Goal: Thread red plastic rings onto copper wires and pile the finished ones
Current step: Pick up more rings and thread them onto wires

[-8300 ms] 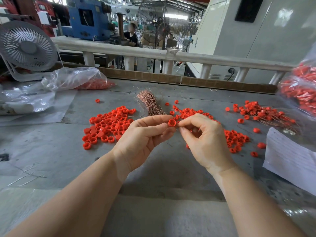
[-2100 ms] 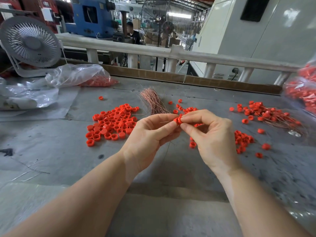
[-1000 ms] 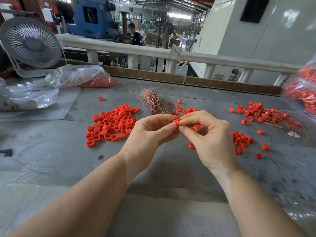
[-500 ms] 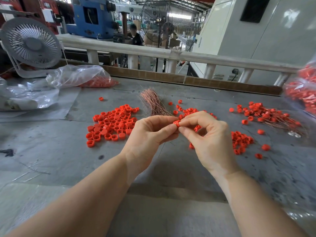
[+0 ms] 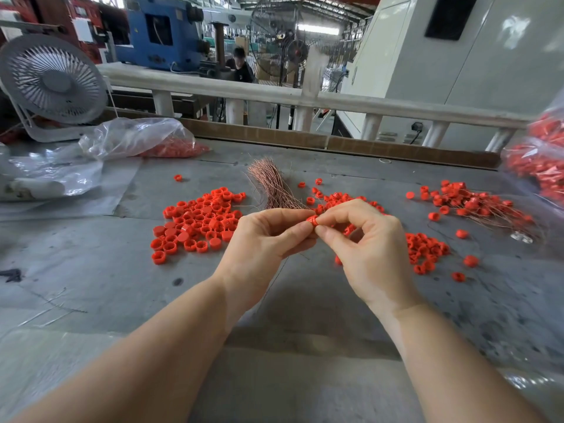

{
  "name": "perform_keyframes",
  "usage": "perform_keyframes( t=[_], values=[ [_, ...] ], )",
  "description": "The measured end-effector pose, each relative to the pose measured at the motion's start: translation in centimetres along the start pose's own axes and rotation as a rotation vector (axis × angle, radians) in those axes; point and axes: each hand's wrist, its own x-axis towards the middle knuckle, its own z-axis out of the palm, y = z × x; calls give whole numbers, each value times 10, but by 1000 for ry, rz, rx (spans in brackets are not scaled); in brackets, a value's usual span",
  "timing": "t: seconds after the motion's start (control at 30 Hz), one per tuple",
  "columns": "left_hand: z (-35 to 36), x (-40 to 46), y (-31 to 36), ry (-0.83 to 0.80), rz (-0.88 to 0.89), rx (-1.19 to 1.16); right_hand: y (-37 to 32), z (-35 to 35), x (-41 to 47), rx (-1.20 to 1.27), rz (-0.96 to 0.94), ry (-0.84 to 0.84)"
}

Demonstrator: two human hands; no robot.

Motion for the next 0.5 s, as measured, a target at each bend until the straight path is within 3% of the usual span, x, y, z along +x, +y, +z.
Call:
perform_keyframes(
  t=[0.5],
  values=[
    [-1,1,1,-18,-7,-27,-3,-2,1,5,15,-24]
  ],
)
